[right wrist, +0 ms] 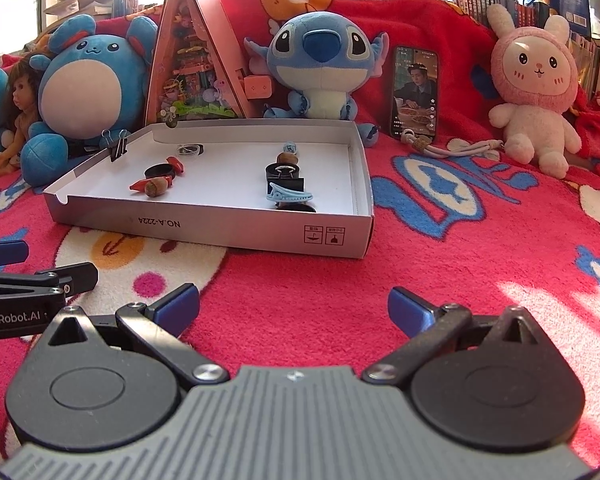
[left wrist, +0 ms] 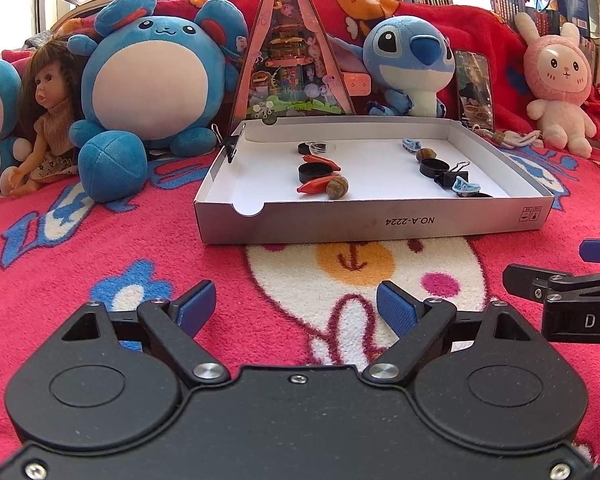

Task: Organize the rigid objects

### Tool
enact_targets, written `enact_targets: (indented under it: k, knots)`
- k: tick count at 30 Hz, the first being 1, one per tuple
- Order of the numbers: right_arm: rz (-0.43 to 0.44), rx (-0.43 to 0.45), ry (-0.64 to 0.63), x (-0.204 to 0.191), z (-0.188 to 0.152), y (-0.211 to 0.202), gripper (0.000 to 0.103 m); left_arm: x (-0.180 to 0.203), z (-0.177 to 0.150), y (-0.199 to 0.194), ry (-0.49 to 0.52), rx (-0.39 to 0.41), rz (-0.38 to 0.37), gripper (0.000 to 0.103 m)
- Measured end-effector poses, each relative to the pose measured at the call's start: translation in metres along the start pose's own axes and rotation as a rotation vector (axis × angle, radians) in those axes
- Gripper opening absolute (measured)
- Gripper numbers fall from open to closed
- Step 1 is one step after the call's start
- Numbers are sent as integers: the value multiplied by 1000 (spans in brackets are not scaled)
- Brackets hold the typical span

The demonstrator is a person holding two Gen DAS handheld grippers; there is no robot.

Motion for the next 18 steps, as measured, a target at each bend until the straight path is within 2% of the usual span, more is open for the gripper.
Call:
enact_targets:
  k: [18]
  knots:
    - [4, -41, 5, -1, -7, 11, 103, -2, -2, 9, -19, -32, -11, 90]
Point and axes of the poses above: each gripper's, at about its wrist camera, not at the fingertips, and y roughly the way its jaws point, x to its right, z to its top, the point moved 8 cm from there along y, roughly the way its jaws point, and after that the axes turned 5 degrees about z, right-handed, at the moved point
